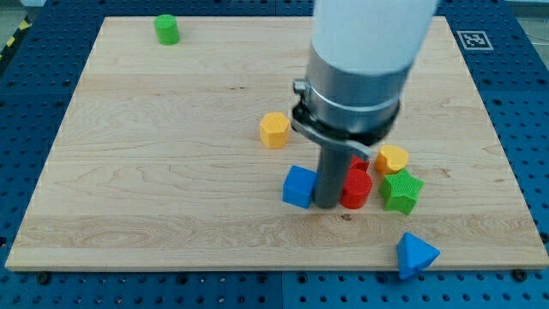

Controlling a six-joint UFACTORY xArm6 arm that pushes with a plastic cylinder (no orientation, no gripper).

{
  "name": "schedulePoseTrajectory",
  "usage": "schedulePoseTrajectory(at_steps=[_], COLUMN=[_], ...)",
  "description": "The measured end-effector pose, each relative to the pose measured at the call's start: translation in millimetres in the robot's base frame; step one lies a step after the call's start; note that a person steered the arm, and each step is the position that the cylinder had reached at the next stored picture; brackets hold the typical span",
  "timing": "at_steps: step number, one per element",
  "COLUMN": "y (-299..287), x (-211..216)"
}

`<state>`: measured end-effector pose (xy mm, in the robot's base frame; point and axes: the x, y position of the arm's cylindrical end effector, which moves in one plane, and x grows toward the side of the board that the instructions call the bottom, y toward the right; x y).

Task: Move the blue cube to the left side of the red star

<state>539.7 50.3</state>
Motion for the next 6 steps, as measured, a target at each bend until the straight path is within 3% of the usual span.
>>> schedulePoseTrajectory(at_steps=[1, 2, 3, 5, 6], y=[-5, -19, -56, -68, -73], x=[7, 44, 29, -75, -49])
